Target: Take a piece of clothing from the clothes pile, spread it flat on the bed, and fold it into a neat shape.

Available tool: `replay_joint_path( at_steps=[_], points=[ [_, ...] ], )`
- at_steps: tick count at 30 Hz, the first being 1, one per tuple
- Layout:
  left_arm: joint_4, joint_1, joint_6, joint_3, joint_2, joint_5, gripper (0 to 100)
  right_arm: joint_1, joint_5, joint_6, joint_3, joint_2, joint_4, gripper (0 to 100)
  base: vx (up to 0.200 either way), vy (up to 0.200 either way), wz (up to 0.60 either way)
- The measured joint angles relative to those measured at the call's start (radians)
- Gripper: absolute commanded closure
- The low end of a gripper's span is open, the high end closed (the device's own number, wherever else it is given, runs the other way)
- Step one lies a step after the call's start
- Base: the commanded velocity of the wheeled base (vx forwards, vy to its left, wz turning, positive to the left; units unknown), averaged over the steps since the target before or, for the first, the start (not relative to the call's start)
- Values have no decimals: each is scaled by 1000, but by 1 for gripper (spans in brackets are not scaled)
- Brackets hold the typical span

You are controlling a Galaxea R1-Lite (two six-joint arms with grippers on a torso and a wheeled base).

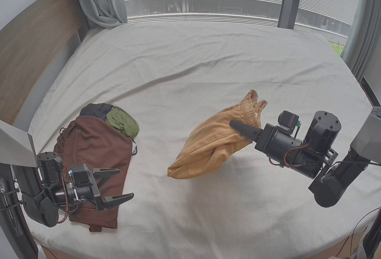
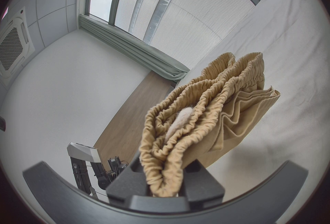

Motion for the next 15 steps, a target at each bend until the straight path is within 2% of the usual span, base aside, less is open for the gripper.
replay_joint_path(
  at_steps=[15],
  points=[
    [0, 1, 0, 3, 3, 0, 0, -45, 43, 0, -313, 84, 225, 100, 0, 0, 0]
  ],
)
